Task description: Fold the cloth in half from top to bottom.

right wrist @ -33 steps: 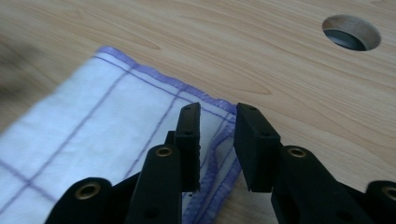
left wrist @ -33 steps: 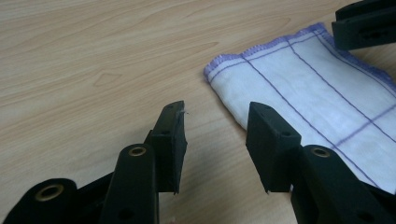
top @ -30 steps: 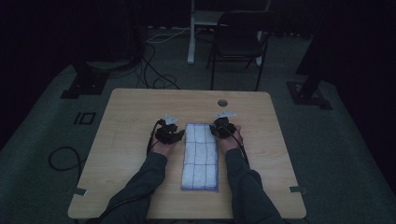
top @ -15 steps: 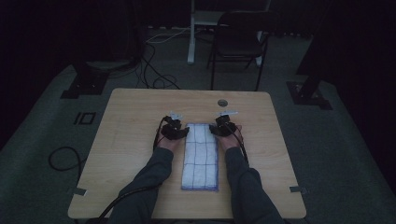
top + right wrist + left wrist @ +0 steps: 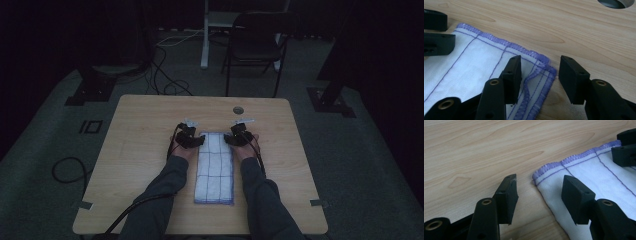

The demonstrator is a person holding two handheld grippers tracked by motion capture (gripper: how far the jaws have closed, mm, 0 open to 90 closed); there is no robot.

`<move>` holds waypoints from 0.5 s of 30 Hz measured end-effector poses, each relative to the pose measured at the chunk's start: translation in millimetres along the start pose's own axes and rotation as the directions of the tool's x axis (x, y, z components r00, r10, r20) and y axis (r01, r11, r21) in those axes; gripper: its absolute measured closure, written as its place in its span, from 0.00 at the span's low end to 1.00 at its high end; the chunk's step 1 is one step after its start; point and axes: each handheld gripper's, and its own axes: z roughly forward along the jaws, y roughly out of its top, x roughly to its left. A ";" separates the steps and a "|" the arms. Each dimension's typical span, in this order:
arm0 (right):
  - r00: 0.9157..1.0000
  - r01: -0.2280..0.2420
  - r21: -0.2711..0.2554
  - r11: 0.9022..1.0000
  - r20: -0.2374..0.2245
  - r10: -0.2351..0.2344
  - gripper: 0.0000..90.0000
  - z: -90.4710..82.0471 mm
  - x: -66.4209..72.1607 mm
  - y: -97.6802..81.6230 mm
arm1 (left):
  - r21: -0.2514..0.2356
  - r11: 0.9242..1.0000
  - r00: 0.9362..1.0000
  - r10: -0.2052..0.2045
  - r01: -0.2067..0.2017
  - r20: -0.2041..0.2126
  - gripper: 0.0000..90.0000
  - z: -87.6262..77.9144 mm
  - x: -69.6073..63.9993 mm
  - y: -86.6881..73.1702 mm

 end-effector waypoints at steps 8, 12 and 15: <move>1.000 0.022 0.002 1.000 -0.001 -0.022 0.64 0.1 1.4 0.0 | 0.000 1.000 1.000 0.003 -0.003 -0.018 0.53 2.2 -3.7 1.3; 0.999 0.030 0.006 1.000 -0.012 -0.030 0.72 -0.4 1.9 0.3 | 0.013 1.000 1.000 0.010 -0.010 -0.011 0.62 1.9 -6.3 2.9; 0.999 0.035 0.009 0.999 -0.036 -0.035 0.84 -0.5 2.8 0.5 | 0.032 0.999 1.000 0.009 -0.009 0.007 0.71 1.6 -8.5 5.4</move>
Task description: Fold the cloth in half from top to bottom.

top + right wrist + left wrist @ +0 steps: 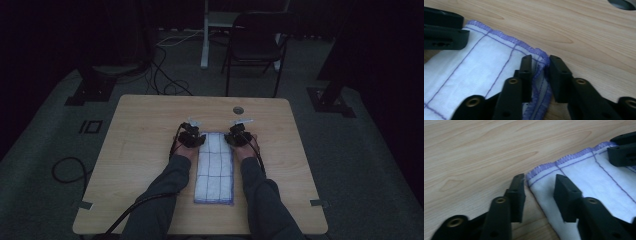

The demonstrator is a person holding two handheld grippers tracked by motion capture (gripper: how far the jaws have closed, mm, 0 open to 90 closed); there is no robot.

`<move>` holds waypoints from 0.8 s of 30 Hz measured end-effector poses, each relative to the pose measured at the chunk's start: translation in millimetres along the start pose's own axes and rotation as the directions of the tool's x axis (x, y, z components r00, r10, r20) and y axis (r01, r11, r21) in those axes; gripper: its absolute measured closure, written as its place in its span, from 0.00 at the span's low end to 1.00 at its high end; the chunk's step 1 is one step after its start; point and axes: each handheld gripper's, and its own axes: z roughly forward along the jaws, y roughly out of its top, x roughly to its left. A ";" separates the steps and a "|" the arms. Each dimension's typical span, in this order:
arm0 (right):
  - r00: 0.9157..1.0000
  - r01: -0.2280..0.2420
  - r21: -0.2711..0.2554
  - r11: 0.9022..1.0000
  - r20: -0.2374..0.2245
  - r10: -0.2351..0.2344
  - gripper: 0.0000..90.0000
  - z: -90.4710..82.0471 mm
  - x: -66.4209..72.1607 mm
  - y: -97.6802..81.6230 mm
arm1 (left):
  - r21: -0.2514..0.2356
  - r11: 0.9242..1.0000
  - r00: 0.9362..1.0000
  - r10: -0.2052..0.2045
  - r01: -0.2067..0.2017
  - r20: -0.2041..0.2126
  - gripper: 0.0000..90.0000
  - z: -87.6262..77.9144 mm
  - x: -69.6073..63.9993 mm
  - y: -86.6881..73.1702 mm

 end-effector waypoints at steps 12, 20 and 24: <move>0.999 -0.024 0.000 1.000 -0.027 0.024 0.94 -0.3 -0.7 -0.4 | 0.053 0.998 0.999 0.023 -0.025 0.042 0.96 -2.7 -2.3 4.2; 0.999 -0.022 -0.015 1.000 -0.035 0.021 0.94 -3.5 -1.1 1.1 | 0.048 0.999 0.998 0.013 -0.016 0.062 0.97 -6.5 1.0 3.8; 0.999 -0.017 -0.031 0.999 -0.042 0.016 0.94 -7.5 -1.8 2.9 | 0.028 1.000 0.998 0.007 -0.009 0.067 0.97 -10.2 1.9 5.6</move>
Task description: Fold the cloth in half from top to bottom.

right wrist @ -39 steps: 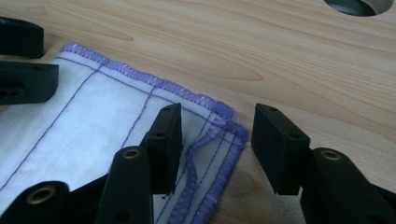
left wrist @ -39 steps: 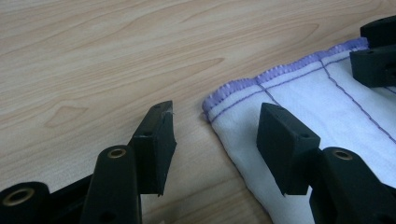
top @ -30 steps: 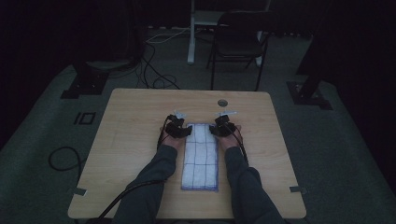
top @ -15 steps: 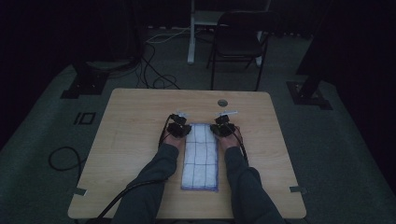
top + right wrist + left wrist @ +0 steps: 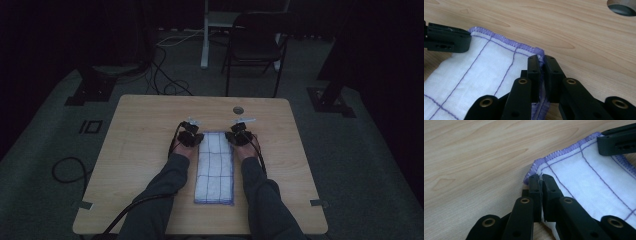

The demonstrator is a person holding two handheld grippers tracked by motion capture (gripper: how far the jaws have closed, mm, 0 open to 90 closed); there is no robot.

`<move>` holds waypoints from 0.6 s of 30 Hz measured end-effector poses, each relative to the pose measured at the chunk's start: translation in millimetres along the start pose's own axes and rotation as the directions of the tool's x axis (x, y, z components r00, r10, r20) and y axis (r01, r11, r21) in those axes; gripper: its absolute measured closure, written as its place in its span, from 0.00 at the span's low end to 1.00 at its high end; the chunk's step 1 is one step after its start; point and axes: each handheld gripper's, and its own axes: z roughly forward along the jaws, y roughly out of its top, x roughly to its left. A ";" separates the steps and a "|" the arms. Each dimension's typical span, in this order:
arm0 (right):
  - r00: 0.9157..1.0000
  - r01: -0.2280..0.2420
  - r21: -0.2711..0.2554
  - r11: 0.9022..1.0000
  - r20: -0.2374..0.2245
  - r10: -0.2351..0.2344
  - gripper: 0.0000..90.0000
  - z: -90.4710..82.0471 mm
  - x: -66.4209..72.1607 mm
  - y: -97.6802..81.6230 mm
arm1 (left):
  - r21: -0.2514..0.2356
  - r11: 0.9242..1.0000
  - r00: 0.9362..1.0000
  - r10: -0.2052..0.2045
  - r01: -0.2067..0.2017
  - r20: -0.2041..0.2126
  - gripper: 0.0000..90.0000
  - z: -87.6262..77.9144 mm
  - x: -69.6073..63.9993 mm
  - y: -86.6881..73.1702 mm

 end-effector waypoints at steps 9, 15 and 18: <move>1.000 0.010 -0.034 0.999 -0.002 -0.010 0.94 -8.8 -0.8 4.3 | -0.031 0.999 1.000 0.009 -0.009 0.006 0.97 -7.7 -0.9 6.7; 1.000 0.020 -0.053 0.998 -0.001 -0.020 0.94 -14.5 -1.3 6.7 | -0.065 0.998 0.999 -0.012 0.013 0.030 0.97 -15.4 -0.2 11.6; 1.000 0.023 -0.063 0.998 -0.001 -0.023 0.94 -17.3 -1.6 7.6 | -0.072 0.997 0.999 -0.010 0.012 0.033 0.97 -17.5 -0.7 13.3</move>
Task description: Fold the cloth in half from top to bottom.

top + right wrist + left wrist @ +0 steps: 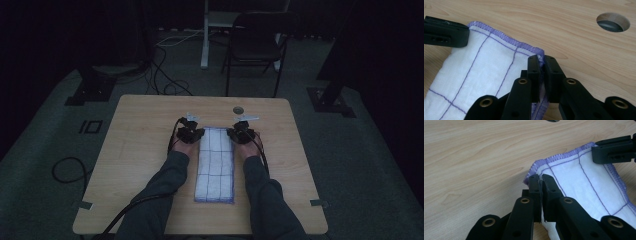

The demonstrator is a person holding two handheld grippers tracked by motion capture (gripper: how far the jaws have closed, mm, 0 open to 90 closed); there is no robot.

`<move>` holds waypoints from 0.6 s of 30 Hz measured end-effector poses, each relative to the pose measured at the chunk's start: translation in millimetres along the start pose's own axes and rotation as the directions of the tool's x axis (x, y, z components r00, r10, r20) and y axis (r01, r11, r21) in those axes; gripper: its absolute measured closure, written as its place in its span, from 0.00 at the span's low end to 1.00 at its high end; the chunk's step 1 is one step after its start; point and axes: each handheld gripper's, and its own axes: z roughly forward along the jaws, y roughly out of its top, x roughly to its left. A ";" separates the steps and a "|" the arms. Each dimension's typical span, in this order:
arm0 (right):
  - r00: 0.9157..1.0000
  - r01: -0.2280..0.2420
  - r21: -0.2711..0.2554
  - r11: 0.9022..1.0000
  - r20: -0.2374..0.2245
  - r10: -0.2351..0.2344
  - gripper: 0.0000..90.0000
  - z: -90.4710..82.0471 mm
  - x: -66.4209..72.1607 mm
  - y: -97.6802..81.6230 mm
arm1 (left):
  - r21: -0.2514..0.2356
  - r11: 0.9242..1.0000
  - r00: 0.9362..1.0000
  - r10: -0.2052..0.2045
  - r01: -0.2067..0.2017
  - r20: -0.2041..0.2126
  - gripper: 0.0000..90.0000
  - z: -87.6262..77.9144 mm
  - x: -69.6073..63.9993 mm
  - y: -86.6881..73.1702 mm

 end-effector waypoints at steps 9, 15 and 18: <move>1.000 0.000 -0.029 1.000 -0.001 0.000 0.94 -7.6 -1.1 4.2 | -0.029 1.000 1.000 0.006 -0.006 0.006 0.97 -6.0 -1.7 6.8; 1.000 0.007 -0.048 0.999 -0.005 -0.007 0.94 -15.1 1.0 9.4 | -0.049 0.999 1.000 0.011 -0.010 0.008 0.97 -13.0 -2.3 9.4; 1.000 0.008 -0.059 0.998 -0.010 -0.008 0.94 -18.8 3.2 8.8 | -0.054 0.998 1.000 0.016 -0.015 0.011 0.97 -16.4 -2.6 8.2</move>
